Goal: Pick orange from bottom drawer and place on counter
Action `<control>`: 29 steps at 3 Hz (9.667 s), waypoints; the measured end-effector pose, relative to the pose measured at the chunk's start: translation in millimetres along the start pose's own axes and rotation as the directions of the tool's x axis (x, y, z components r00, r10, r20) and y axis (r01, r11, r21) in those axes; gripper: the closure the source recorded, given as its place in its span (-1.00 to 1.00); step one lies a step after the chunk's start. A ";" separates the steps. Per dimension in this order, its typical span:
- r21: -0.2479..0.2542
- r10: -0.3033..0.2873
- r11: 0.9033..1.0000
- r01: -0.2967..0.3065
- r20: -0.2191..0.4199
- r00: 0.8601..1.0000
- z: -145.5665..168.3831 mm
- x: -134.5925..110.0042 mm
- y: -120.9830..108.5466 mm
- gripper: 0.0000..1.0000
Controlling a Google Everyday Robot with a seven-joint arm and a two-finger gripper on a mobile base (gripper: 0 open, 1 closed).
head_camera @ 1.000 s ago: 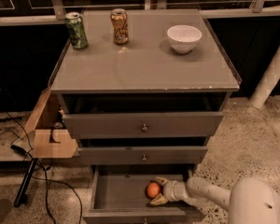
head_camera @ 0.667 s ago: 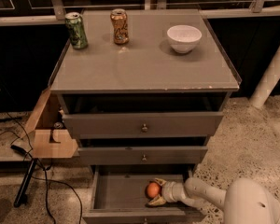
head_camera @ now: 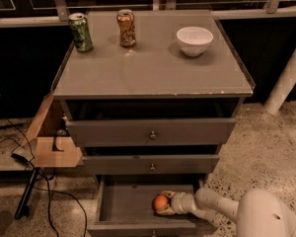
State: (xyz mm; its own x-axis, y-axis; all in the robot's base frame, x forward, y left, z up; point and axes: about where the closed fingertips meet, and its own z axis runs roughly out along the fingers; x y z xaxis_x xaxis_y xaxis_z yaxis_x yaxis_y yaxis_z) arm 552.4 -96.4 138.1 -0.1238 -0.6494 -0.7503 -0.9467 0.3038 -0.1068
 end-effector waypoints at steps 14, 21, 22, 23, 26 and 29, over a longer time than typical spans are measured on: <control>0.197 -0.292 0.933 0.301 -0.075 0.953 -421.2 -439.0 -8.7 1.00; 0.361 -0.422 0.861 0.358 0.113 0.900 -468.4 -646.2 -146.3 1.00; 0.349 -0.392 0.881 0.320 0.158 0.906 -441.8 -650.1 -164.5 1.00; 0.334 -0.356 0.899 0.283 0.179 0.917 -421.6 -644.5 -174.0 1.00; 0.292 -0.237 0.938 0.187 0.147 0.960 -383.4 -602.7 -192.1 1.00; 0.291 -0.233 0.939 0.183 0.148 0.961 -382.0 -601.3 -192.5 0.18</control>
Offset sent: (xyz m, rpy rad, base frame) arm -0.0131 -0.0054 0.0355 -0.0020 0.0040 0.0573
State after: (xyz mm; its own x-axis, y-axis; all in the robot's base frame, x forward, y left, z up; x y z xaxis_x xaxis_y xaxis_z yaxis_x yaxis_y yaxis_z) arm 695.6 -30.6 859.0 0.1459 -0.5922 -0.7925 -0.8251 0.3691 -0.4277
